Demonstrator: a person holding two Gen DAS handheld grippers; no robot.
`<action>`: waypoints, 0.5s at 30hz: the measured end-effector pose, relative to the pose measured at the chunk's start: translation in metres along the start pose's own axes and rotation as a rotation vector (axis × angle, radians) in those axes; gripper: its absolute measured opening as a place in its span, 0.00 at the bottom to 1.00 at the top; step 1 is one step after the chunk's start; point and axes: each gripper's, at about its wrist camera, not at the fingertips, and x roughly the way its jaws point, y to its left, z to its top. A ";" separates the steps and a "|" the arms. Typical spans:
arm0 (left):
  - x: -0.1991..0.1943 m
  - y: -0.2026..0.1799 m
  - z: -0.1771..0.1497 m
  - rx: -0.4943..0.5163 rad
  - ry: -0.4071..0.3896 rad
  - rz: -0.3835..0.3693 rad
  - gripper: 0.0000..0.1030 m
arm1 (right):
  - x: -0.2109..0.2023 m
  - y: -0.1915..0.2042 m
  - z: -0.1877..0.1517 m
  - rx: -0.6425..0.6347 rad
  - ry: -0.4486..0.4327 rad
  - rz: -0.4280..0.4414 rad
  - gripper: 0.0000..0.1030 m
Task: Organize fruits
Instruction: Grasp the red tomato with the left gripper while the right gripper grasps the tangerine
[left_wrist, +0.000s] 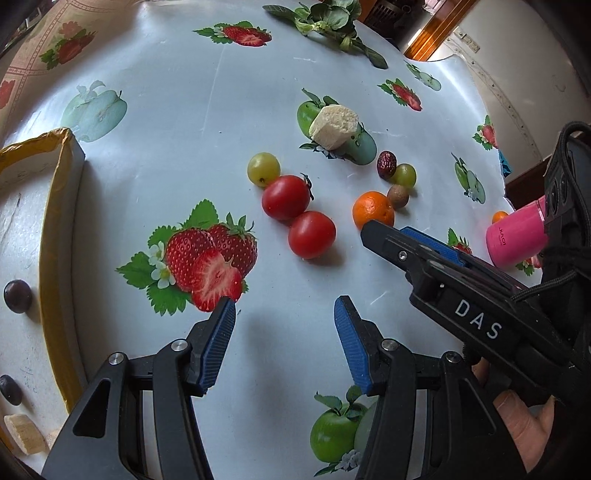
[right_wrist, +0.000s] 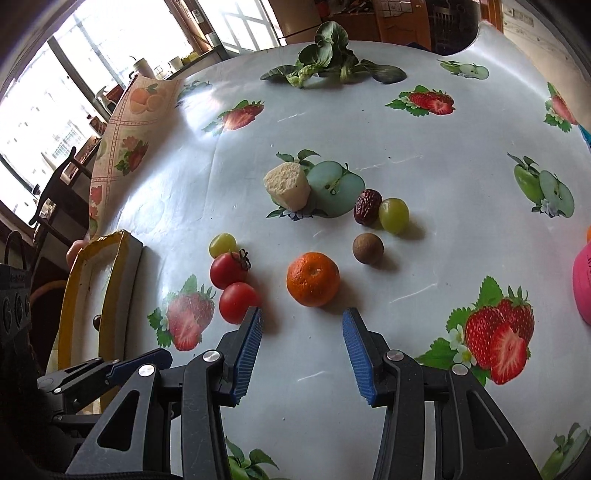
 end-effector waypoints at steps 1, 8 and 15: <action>0.003 0.000 0.003 -0.002 0.002 -0.003 0.53 | 0.005 -0.001 0.003 0.005 0.004 -0.001 0.45; 0.020 -0.010 0.020 0.020 -0.012 -0.003 0.53 | 0.015 -0.006 0.012 0.002 -0.002 -0.005 0.34; 0.029 -0.025 0.031 0.075 -0.044 0.028 0.28 | -0.024 -0.028 -0.002 0.099 -0.070 0.018 0.34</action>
